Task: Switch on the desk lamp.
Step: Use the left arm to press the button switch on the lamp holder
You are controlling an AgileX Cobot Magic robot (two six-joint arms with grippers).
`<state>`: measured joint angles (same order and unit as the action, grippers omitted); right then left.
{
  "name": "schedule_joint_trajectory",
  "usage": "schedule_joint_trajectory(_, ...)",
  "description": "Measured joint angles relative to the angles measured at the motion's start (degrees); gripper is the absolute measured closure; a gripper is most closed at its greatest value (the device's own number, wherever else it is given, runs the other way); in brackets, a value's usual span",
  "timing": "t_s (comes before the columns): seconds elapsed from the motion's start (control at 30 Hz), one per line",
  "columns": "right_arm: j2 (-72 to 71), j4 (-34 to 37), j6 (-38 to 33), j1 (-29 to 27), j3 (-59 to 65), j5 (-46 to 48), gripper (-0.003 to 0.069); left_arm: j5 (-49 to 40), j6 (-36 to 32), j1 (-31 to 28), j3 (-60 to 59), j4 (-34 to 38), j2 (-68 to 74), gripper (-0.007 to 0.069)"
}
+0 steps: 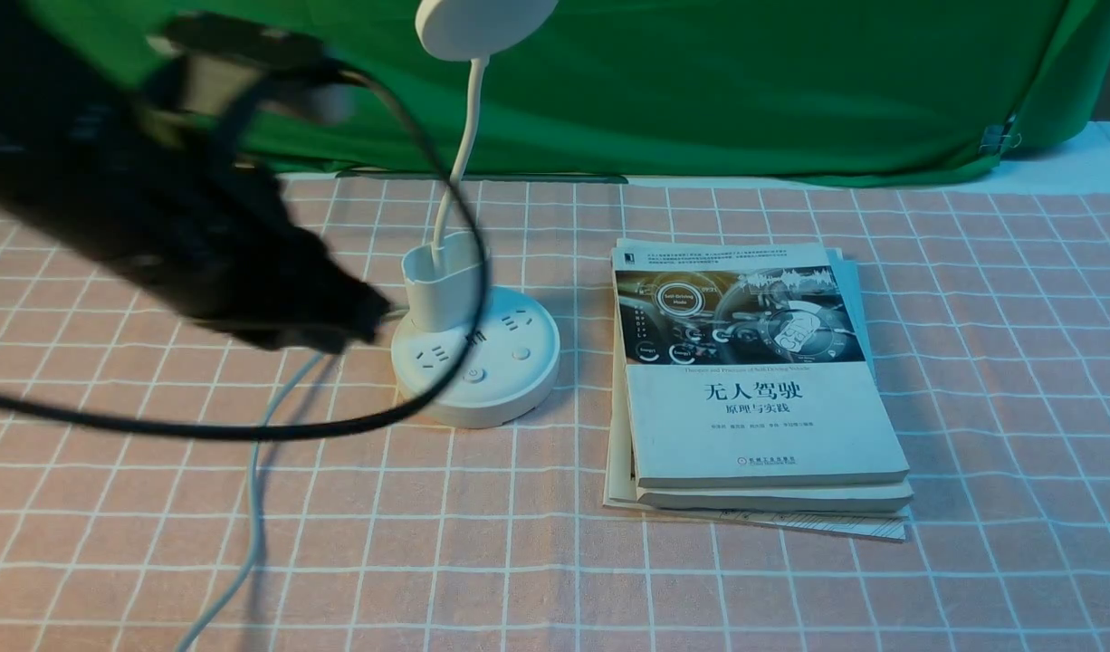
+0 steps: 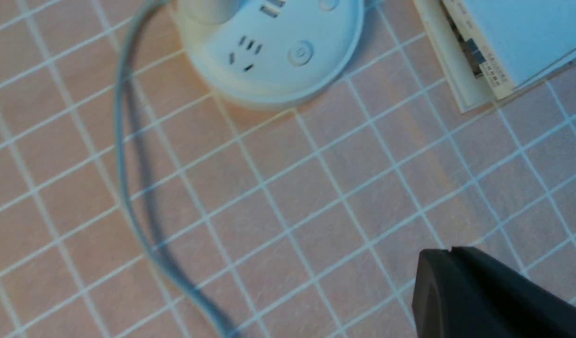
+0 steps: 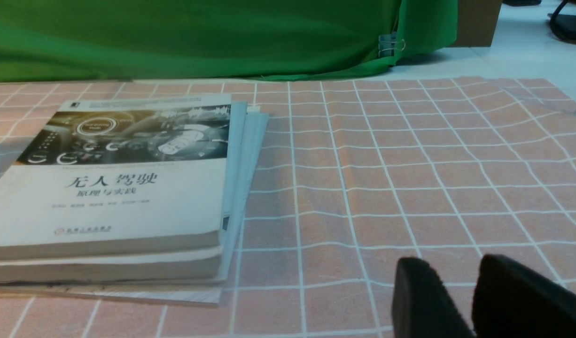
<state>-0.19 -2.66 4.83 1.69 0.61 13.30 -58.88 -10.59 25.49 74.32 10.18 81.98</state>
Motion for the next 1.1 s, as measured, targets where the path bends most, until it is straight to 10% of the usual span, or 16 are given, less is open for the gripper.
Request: schedule_joint_trajectory(1.1, 0.00, 0.00, 0.00, 0.00, 0.00, 0.00, 0.0418, 9.83, 1.48, 3.95, 25.45, -5.81, 40.57, 0.0603)
